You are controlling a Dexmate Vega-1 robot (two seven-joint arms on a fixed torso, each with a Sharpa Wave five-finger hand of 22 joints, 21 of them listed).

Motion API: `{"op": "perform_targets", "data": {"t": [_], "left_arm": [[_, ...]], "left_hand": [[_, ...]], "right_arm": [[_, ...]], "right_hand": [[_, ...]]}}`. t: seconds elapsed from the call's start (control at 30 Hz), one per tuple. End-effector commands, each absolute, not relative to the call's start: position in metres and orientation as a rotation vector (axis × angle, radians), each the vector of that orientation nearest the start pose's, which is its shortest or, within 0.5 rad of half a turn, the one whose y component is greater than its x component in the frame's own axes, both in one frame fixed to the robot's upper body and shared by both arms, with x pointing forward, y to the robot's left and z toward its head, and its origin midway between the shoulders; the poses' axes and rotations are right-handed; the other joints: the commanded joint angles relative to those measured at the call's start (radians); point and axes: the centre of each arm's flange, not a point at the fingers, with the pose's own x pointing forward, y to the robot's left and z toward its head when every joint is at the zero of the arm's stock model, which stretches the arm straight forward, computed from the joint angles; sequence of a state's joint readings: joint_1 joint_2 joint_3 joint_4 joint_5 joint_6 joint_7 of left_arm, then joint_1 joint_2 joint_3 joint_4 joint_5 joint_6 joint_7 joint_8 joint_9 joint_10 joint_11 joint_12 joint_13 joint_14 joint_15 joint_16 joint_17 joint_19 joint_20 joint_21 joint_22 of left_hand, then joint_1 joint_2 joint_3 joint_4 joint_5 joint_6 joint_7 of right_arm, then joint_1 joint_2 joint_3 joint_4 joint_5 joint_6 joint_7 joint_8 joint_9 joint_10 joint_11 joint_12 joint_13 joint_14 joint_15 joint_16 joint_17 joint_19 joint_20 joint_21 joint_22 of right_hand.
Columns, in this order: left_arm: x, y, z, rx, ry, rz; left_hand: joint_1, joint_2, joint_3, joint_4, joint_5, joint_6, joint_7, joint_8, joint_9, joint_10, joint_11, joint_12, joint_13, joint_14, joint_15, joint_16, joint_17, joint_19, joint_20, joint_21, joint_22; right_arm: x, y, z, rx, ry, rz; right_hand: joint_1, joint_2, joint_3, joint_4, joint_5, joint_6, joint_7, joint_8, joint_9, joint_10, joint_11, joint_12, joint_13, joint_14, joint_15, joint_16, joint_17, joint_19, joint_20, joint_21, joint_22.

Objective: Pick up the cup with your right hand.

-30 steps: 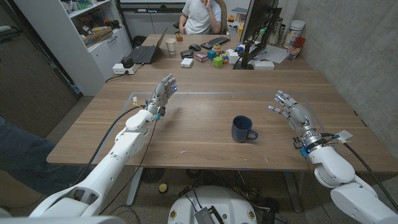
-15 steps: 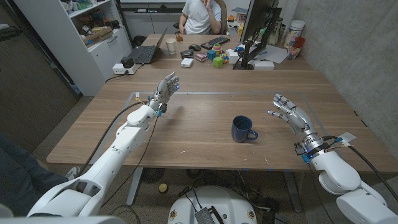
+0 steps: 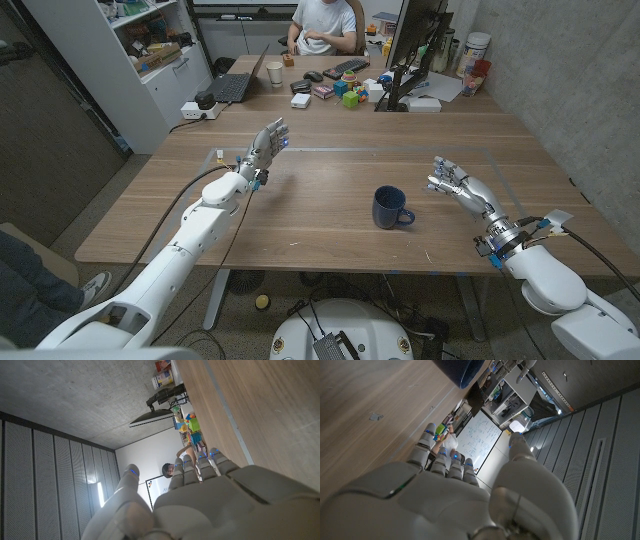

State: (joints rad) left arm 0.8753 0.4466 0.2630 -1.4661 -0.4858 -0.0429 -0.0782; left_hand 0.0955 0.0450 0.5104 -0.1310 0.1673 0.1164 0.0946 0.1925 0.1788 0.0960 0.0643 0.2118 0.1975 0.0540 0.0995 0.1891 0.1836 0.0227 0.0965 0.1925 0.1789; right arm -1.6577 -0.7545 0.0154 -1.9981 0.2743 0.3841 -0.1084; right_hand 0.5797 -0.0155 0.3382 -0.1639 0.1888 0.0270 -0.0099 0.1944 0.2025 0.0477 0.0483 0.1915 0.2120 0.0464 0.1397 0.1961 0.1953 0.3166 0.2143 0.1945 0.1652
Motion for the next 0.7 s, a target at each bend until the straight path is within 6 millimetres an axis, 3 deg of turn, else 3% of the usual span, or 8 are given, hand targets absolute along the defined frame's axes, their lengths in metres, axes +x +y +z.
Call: {"op": "perform_targets", "data": {"t": [0.03, 0.27, 0.7], "left_arm": [[0.629, 0.266, -0.004, 0.093, -0.521, -0.298], [0.624, 0.266, 0.001, 0.091, -0.540, -0.294], [0.625, 0.264, 0.002, 0.083, -0.553, -0.297]], "left_hand": [[0.006, 0.004, 0.007, 0.003, 0.005, 0.011, 0.004, 0.003, 0.004, 0.011, -0.001, 0.009, 0.002, 0.008, 0.001, 0.006, 0.003, 0.001, 0.005, 0.007, 0.003], [0.005, 0.004, 0.007, 0.003, 0.005, 0.020, 0.005, 0.006, 0.004, 0.018, -0.005, 0.011, 0.002, 0.015, 0.002, 0.008, 0.003, 0.001, 0.006, 0.008, 0.003], [0.005, 0.004, 0.007, 0.003, 0.005, 0.020, 0.004, 0.004, 0.004, 0.019, -0.003, 0.011, 0.003, 0.018, 0.000, 0.008, 0.003, 0.001, 0.010, 0.008, 0.003]], "right_arm": [[0.437, -0.293, -0.115, -0.533, -0.691, 0.176], [0.434, -0.290, -0.109, -0.693, -0.676, 0.158], [0.419, -0.276, -0.113, -0.868, -0.607, 0.122]], "right_hand": [[0.013, -0.002, 0.000, 0.005, 0.004, -0.005, -0.014, -0.001, 0.003, -0.022, -0.001, -0.003, 0.004, -0.016, 0.011, -0.005, 0.000, -0.005, 0.001, -0.005, 0.005], [0.024, -0.031, -0.009, 0.003, 0.009, -0.036, -0.026, -0.003, 0.004, -0.081, 0.000, -0.008, 0.007, -0.071, 0.021, -0.013, 0.000, -0.044, 0.004, -0.017, 0.005], [0.039, -0.051, -0.015, 0.003, 0.017, -0.089, -0.030, -0.010, 0.005, -0.150, 0.004, -0.011, 0.009, -0.115, 0.030, -0.013, 0.000, -0.066, 0.004, -0.015, 0.007]]}}
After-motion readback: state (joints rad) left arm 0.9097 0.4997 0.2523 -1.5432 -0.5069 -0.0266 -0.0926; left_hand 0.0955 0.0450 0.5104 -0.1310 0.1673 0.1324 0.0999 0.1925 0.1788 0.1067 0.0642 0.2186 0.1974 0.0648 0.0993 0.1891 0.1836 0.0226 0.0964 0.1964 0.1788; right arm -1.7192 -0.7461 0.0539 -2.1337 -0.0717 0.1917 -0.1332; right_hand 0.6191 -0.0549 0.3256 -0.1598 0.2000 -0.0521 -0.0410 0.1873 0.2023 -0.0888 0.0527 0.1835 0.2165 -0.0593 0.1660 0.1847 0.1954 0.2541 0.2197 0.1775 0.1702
